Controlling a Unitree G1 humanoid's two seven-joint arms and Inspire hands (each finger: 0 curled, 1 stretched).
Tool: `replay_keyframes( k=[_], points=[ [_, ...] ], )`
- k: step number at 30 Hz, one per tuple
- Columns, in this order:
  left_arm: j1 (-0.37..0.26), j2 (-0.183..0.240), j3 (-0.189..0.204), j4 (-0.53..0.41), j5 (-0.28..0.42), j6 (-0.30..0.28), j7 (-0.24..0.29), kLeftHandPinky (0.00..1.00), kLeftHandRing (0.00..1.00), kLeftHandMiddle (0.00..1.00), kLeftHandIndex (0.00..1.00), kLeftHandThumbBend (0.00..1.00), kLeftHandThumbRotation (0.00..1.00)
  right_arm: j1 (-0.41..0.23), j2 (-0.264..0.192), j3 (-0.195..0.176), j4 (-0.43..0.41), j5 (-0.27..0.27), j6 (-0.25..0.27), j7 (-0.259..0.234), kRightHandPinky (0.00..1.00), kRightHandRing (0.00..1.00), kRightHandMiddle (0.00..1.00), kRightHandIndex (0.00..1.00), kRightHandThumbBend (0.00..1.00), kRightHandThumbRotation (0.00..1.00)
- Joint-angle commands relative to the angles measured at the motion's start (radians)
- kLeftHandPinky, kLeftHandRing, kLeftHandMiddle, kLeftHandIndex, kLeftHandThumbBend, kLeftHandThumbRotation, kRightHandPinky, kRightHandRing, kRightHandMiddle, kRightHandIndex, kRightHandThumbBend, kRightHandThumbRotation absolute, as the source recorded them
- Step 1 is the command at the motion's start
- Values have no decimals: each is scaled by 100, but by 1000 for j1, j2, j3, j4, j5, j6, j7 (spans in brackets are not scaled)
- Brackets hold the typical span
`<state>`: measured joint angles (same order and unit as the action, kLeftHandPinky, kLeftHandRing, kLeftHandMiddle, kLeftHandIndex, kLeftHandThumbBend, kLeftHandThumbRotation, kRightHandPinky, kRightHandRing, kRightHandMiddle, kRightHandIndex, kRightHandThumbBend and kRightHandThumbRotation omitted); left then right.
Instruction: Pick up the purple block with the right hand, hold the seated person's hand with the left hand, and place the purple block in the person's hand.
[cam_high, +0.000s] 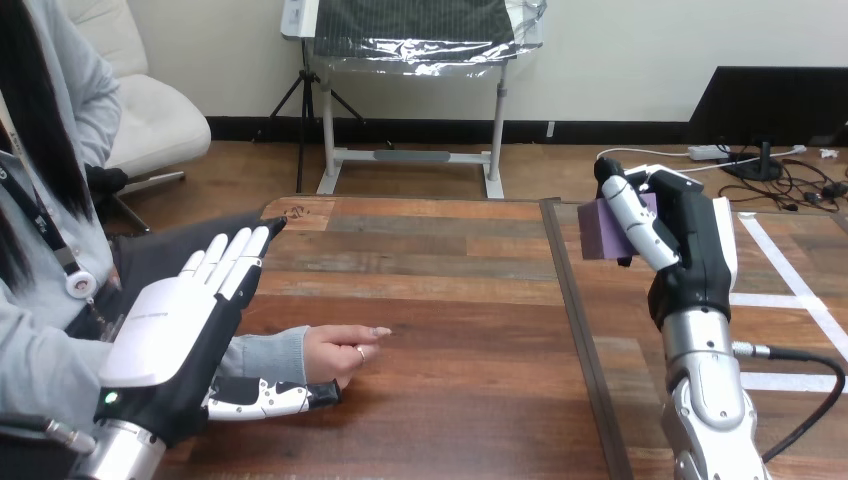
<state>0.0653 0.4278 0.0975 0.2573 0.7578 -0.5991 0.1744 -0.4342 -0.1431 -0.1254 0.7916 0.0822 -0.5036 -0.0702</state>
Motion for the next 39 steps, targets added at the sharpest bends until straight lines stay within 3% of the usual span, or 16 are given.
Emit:
replay_keyframes(
  k=[1,17,39],
  points=[
    [-93,39,-39,55,-3,1,42,98,100,100,99,100,49,-8,11,-16,-85,21,13,17,2,6,11,16,24,37],
    [-176,95,-116,195,15,14,125,93,96,94,94,100,42,47,23,-12,-172,15,22,50,1,5,10,15,24,37],
    [-267,172,-228,368,39,9,171,85,88,88,86,100,37,109,37,-14,-299,44,77,91,1,5,10,15,25,38]
  ],
)
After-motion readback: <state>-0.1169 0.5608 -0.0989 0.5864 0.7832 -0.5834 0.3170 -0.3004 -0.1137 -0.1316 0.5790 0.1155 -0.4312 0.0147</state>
